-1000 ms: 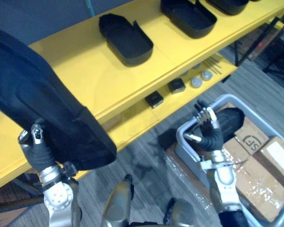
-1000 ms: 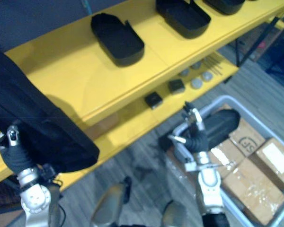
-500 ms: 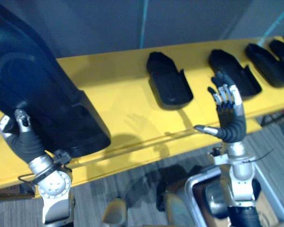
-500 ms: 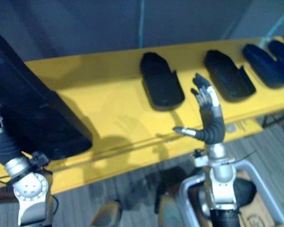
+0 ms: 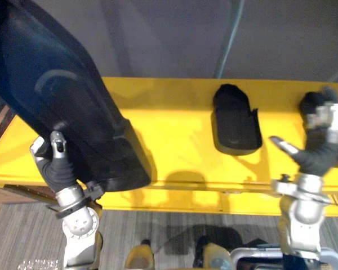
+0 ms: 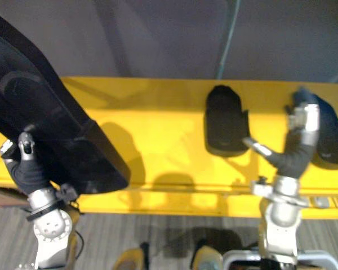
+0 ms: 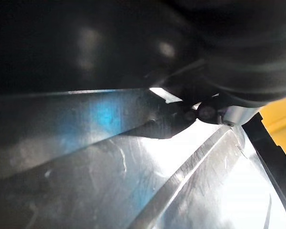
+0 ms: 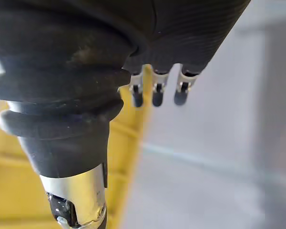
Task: Walk over and take plastic housings, then place them on the shelf
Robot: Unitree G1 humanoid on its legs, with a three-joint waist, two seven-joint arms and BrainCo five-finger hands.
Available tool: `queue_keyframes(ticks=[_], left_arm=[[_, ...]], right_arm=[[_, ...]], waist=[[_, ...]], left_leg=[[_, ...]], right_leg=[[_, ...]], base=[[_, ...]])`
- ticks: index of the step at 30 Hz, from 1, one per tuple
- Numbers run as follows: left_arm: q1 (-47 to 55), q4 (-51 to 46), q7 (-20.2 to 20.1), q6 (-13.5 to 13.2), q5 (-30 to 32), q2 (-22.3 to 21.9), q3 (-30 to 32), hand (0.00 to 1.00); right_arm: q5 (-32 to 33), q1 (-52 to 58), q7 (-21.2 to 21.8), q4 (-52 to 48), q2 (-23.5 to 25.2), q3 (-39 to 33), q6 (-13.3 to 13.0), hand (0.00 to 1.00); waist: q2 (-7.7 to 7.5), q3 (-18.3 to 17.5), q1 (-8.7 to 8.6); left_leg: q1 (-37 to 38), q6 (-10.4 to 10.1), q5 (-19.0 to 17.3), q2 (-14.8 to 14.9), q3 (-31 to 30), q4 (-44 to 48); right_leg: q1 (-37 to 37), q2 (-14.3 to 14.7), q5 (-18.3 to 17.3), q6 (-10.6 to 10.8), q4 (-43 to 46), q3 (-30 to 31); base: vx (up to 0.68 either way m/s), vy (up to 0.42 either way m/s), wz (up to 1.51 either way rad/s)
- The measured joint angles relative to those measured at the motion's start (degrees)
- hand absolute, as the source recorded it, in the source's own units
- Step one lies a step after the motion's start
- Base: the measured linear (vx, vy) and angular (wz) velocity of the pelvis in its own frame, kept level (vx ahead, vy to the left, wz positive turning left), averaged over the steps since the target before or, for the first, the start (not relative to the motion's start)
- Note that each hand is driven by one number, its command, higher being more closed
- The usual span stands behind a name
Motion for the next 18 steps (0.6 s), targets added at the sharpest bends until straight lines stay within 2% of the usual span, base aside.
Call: queue_keyframes(ticks=[4,6,8,11,13,16,18], left_arm=[[0.0,-0.2,-4.0,3.6,0.0,0.6,0.5,1.0],[0.0,-0.2,-6.8,6.7,0.1,0.6,1.8,1.0],[-0.4,0.9,-9.8,11.0,0.0,1.6,4.1,1.0],[-2.3,6.6,-10.7,15.4,0.0,4.7,5.7,1.0],[-5.0,13.7,-10.6,20.0,-0.1,6.8,7.4,1.0],[-7.2,19.8,-8.9,24.4,-0.5,8.2,8.4,1.0],[-8.0,21.8,-8.4,26.0,-0.7,8.7,9.2,1.0]], right_arm=[[-0.7,2.2,-1.0,-2.0,0.6,-4.1,-0.6,0.0],[-0.7,3.5,-0.9,-2.7,0.8,-6.6,-0.6,0.0],[-0.7,4.2,-1.0,-2.7,0.8,-8.5,-0.3,0.0],[-0.6,4.2,-0.8,-2.6,0.8,-10.7,0.7,0.0],[-0.5,4.3,-0.5,-2.4,0.7,-11.9,1.4,0.0],[0.1,4.3,0.3,-2.1,0.7,-11.9,2.0,0.0],[0.6,4.4,0.7,-2.0,0.7,-11.9,2.0,0.0]], waist=[[0.39,-1.4,-1.08],[0.83,-2.0,-1.45],[1.49,-2.6,-2.54],[2.15,-3.0,-2.97],[2.61,-3.2,-4.19],[2.73,-3.3,-5.28],[2.89,-3.3,-5.58]], left_leg=[[2.6,0.1,0.2,-0.2,2.1,-2.2],[3.6,0.1,0.3,-0.2,3.6,-3.4],[4.3,0.2,0.7,-0.3,4.5,-4.5],[5.7,0.1,1.0,-0.2,6.3,-5.9],[5.9,0.1,1.1,-0.3,6.7,-6.1],[7.2,0.1,1.1,-0.3,8.3,-7.0],[7.7,0.1,1.1,-0.2,9.5,-7.3]], right_leg=[[1.1,0.3,0.9,0.3,-2.1,1.7],[1.0,0.6,1.2,0.5,-2.6,3.0],[1.0,0.8,1.9,0.6,-3.7,3.7],[1.0,1.2,2.2,0.5,-4.1,5.0],[0.9,1.3,2.3,0.6,-4.3,5.6],[0.9,1.9,2.5,0.6,-4.4,7.1],[0.7,2.0,2.8,0.7,-4.7,8.0]], base=[[0.06,0.039,-0.29],[0.03,0.02,-0.27],[0.03,0.012,-0.22],[0.02,0.011,-0.27],[0.0,0.008,-0.15],[0.01,0.017,-0.27],[0.01,0.025,-0.23]])
